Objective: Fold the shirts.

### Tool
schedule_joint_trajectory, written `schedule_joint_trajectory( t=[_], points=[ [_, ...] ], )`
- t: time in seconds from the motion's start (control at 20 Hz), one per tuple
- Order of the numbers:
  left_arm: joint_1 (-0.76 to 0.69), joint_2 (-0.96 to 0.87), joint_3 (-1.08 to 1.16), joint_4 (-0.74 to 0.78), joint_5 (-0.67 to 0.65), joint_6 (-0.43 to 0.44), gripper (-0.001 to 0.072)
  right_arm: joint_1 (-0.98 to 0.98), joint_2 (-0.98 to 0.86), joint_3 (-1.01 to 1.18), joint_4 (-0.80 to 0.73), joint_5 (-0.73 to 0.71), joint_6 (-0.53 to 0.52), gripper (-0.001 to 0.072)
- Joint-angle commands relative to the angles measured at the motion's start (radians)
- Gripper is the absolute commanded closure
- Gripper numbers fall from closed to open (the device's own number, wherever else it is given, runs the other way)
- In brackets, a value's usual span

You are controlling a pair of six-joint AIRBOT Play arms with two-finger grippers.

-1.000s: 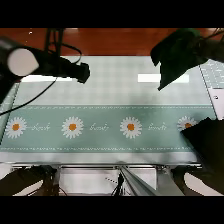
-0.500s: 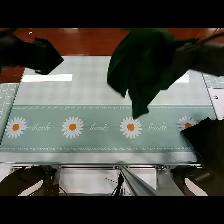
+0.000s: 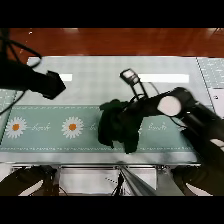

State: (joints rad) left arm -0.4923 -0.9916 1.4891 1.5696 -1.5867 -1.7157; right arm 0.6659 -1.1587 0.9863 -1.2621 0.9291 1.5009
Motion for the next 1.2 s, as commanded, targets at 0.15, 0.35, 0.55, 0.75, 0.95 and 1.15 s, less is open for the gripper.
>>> schedule_joint_trajectory(
  t=[0.15,0.35,0.55,0.75,0.95,1.15],
  points=[
    [0.0,0.001,-0.348,-0.092,0.126,-0.01,-0.0011,0.0,-0.071,0.02,-0.079,-0.017,0.005,0.0159],
    [0.0,0.002,-0.583,-0.296,0.26,0.013,-0.0011,-0.114,0.074,0.115,-0.283,0.101,-0.002,0.0155],
    [-0.001,0.0,-0.803,-0.584,0.492,0.097,-0.0011,-0.384,0.147,0.114,-0.309,0.209,-0.025,0.0149],
    [-0.001,-0.001,-0.941,-0.738,0.614,0.164,-0.0012,-0.658,0.146,0.045,-0.111,0.232,-0.109,0.0149],
    [-0.033,-0.045,-0.974,-0.872,0.721,0.24,-0.0012,-0.79,0.146,-0.074,0.033,0.21,-0.163,0.0149],
    [-0.131,-0.143,-0.973,-1.008,0.848,0.301,-0.0011,-0.802,0.146,-0.155,0.032,0.212,-0.175,0.0149]
  ],
)
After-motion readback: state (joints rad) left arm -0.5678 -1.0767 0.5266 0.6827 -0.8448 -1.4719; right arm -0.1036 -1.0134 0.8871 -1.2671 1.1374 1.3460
